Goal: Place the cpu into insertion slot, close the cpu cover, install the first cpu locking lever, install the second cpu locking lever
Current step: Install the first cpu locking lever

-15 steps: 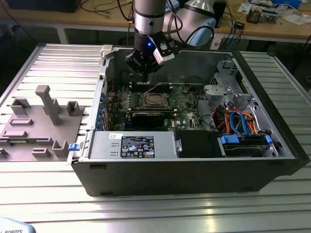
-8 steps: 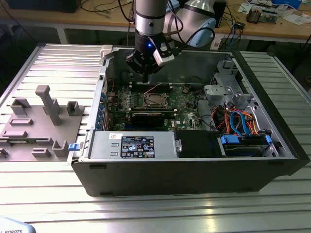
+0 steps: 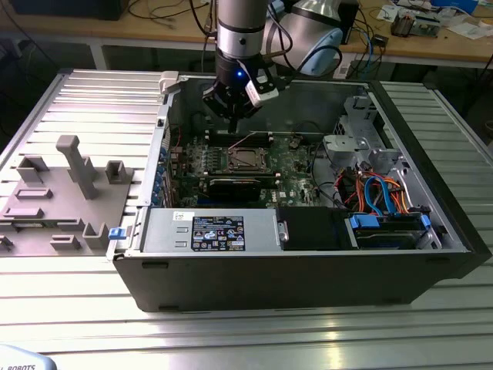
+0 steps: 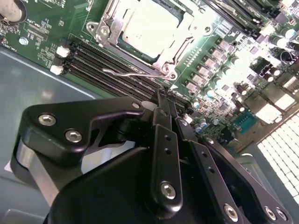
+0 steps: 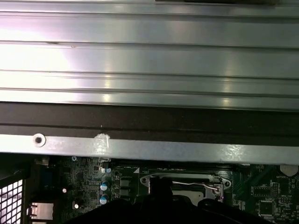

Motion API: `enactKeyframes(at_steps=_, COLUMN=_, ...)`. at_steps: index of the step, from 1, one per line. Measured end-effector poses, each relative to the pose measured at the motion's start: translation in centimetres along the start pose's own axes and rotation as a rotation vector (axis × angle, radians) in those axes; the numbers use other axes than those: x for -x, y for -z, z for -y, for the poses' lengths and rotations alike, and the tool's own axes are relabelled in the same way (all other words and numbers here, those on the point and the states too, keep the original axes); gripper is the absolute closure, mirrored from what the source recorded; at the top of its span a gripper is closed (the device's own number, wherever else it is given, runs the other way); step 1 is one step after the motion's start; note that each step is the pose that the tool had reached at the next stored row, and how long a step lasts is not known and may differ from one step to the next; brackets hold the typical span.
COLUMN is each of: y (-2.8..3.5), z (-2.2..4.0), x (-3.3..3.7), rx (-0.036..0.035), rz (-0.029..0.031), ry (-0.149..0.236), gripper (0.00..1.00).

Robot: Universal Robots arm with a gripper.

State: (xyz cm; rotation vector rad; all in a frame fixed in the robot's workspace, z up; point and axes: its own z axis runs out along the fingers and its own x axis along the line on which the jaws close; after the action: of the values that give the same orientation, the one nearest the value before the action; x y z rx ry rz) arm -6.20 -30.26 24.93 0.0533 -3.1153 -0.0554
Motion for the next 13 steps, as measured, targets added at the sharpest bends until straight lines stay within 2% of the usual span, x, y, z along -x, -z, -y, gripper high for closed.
enactKeyframes(at_steps=4, y=-0.36, z=-0.01, x=0.3, rx=-0.0009, rz=0.0002, ry=-0.007, gripper=0.89)
enactKeyframes(at_steps=5, y=-0.51, z=-0.14, x=0.39, rx=-0.0073, rz=0.0002, ry=-0.01, gripper=0.89)
enactKeyframes(at_steps=6, y=-0.64, z=-0.31, x=0.44, rx=-0.0194, rz=-0.0002, ry=-0.013, gripper=0.89)
enactKeyframes(at_steps=8, y=-0.82, z=-0.52, x=0.46, rx=-0.0281, rz=-0.0004, ry=-0.016, gripper=0.89)
enactKeyframes(at_steps=13, y=-1.42, z=-1.07, x=0.49, rx=-0.0291, rz=-0.0004, ry=-0.017, gripper=0.89)
